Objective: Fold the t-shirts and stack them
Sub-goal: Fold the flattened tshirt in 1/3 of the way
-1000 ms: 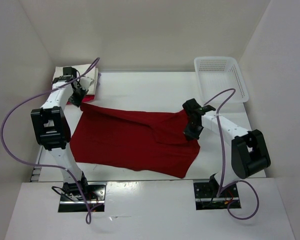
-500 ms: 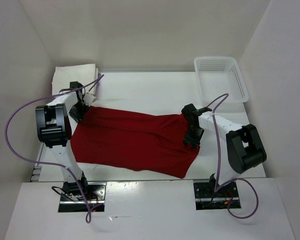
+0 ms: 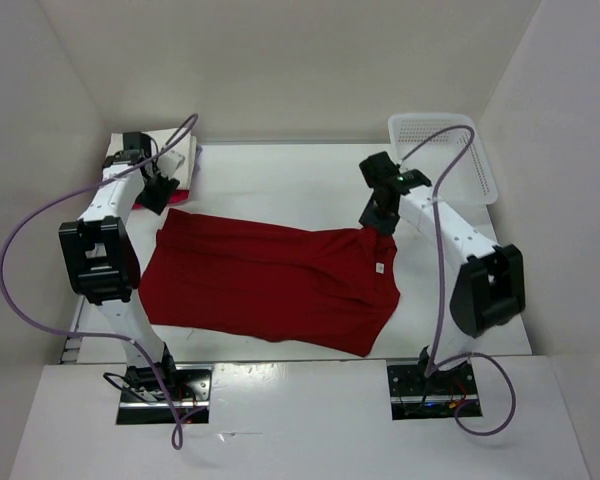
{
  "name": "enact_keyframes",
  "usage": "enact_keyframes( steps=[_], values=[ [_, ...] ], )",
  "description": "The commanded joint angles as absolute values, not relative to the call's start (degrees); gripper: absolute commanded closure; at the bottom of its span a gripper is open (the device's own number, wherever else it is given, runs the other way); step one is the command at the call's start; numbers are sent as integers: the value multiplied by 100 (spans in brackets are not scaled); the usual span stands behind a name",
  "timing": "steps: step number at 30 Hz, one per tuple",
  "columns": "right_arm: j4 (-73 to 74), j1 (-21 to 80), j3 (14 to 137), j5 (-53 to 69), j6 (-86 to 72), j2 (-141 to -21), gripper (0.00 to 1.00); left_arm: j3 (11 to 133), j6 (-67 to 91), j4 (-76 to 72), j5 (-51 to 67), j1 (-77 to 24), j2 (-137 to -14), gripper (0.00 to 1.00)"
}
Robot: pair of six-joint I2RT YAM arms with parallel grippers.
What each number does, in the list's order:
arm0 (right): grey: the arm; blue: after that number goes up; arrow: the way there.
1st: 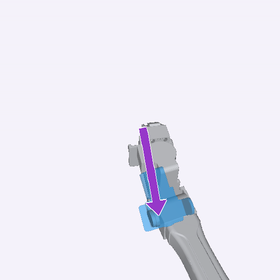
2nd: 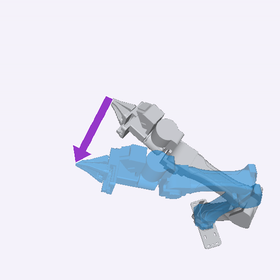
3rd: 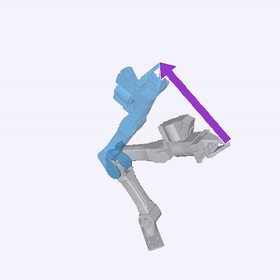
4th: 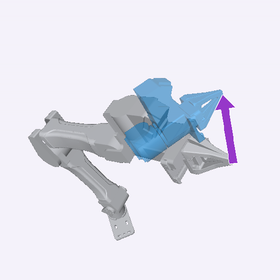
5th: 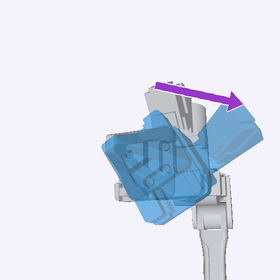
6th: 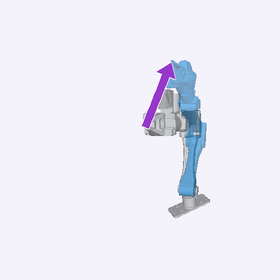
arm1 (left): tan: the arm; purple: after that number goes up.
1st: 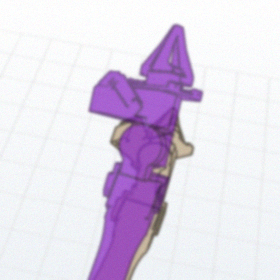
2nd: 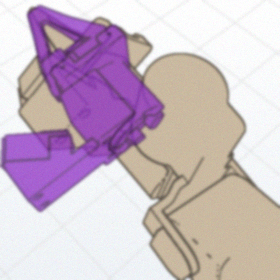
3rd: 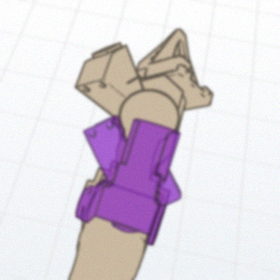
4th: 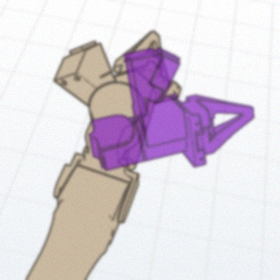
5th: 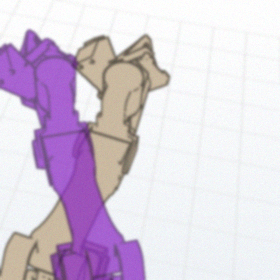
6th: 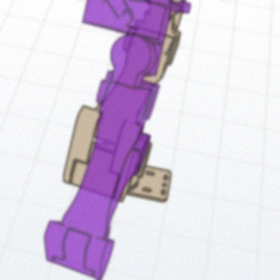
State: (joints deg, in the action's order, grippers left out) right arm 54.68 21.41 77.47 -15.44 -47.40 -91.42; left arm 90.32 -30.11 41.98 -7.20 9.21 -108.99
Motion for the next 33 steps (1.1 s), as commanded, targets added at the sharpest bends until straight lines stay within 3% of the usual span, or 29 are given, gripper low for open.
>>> enact_keyframes(
  steps=[1,9,17,18,21,22,24,33],
  values=[
    [4993,2057,8356,-2249,-4526,-10018,56,9491,-2567,3903,-142,923,-11195,32],
    [4868,1952,9219,-2769,-4342,-11380,52,9686,-2268,3647,62,870,-11881,32],
    [4816,1898,8895,-3076,-4474,-11619,54,9580,-2206,3322,131,870,-12374,29],
    [4816,1829,8834,-3172,-4474,-11671,56,9580,-2206,3322,245,818,-12462,39],
    [4729,1680,8711,-3173,-4474,-11725,83,9580,-2075,3322,360,817,-12620,67],
    [4650,1618,8710,-3173,-4404,-11794,99,9580,-2074,3322,360,817,-12621,86],
    [4475,1617,8929,-3173,-4299,-11883,100,9527,-1934,3270,360,817,-12621,100],
    [4421,1670,10449,-3849,-3762,-12725,100,8868,-1407,3006,-255,1151,-11936,100]
  ],
)
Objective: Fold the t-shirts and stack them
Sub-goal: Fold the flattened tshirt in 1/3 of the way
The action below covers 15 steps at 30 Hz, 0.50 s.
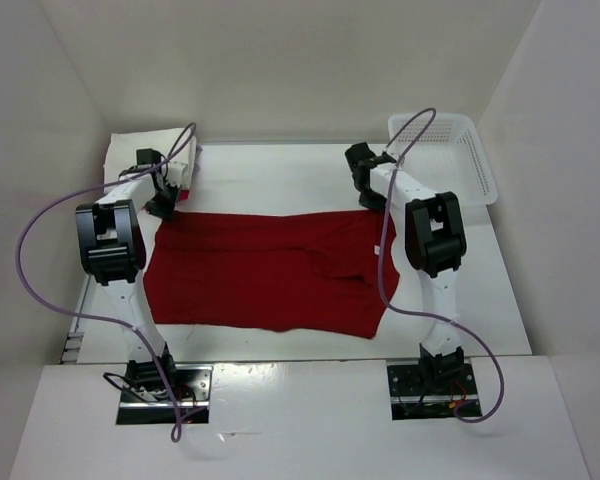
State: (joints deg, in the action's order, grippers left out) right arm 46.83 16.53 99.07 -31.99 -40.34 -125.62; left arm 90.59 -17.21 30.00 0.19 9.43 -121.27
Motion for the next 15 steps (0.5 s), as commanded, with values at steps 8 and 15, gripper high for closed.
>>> enact_keyframes(
  steps=[8,15],
  values=[
    [4474,1784,11724,-3955,-3253,-13570,90,9229,-950,3453,324,1213,-11812,100],
    [4569,1846,12837,-4201,-2813,-14158,74,8904,-660,3481,527,1581,-11558,100]
  ],
)
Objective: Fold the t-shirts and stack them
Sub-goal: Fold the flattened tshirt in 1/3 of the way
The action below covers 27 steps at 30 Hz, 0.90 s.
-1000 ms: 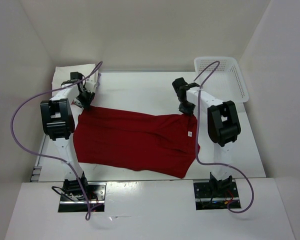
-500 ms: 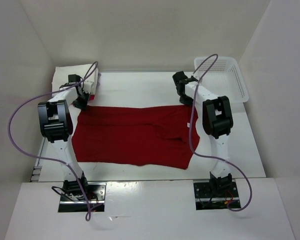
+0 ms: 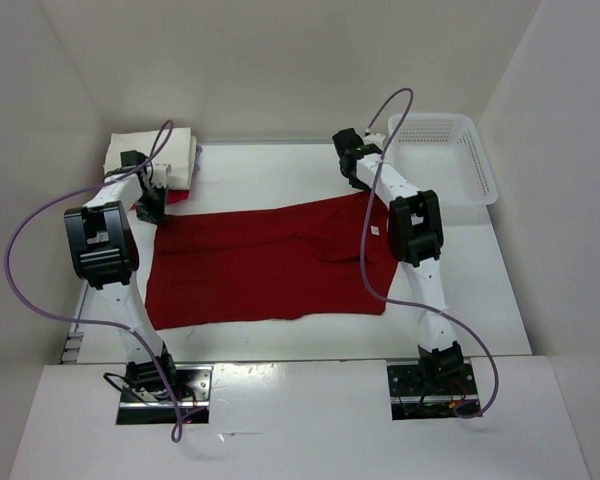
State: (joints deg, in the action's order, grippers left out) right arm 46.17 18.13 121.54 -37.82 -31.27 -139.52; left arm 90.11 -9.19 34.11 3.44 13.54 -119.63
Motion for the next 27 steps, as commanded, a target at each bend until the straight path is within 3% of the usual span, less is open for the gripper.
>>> enact_keyframes(
  steps=[1,3,5,9,15,19,22,27],
  values=[
    [4631,1846,13032,-4114,-2760,-14264,63,8903,-659,3428,806,1582,-11505,91],
    [4807,1846,13628,-4017,-2663,-14535,50,8964,-729,3305,1211,1582,-11505,64],
    [5088,1994,13973,-4069,-2602,-14607,40,9017,-817,3069,1476,1582,-11505,47],
    [5142,2144,14028,-3956,-2531,-14284,36,9518,-949,3269,1372,1582,-11645,36],
    [5353,2408,13151,-3859,-2654,-13502,36,9449,-1169,3849,968,1635,-11646,37],
    [4460,2408,10626,-3367,-2426,-11933,36,8904,-1283,3973,835,1635,-11479,41],
    [4254,2408,9497,-3147,-2495,-11183,36,8666,-1283,3973,887,1635,-11479,44],
    [4307,2408,8729,-3025,-2908,-10986,36,8728,-1230,4087,1011,1635,-11663,56]
  ],
)
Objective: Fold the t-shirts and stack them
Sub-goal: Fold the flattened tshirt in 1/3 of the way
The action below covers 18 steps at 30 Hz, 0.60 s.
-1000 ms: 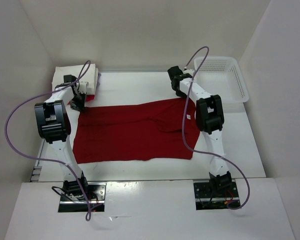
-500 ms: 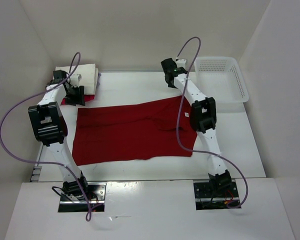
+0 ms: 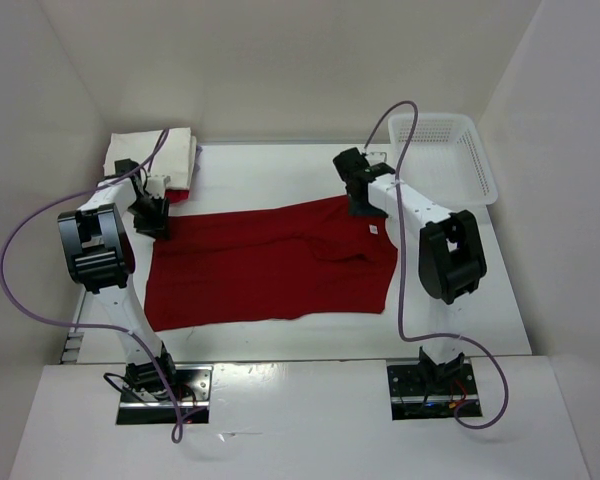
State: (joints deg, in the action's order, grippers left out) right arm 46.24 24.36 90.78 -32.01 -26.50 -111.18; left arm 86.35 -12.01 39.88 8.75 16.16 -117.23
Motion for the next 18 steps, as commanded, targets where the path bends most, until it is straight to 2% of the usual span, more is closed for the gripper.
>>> enact_keyframes(
  steps=[1,7,8,11,12,14,18],
  values=[
    [4307,2408,8658,-2971,-3057,-10986,36,8815,-1230,4087,1011,1635,-11663,58],
    [4122,2461,8218,-2664,-3340,-10881,36,8877,-1230,4017,888,1635,-11549,65],
    [4070,2461,8139,-2663,-3392,-10881,36,8877,-1283,3938,949,1635,-11549,72],
    [4069,2461,8007,-2663,-3445,-10881,36,8877,-1283,3789,949,1635,-11549,84],
    [4069,2461,7946,-2663,-3445,-10881,36,8877,-1283,3788,949,1635,-11549,93],
    [4008,2461,7884,-2610,-3515,-10881,37,8877,-1283,3718,949,1635,-11601,100],
    [4008,2461,7700,-2471,-3717,-10933,37,9043,-1283,3516,835,1635,-11602,100]
  ],
)
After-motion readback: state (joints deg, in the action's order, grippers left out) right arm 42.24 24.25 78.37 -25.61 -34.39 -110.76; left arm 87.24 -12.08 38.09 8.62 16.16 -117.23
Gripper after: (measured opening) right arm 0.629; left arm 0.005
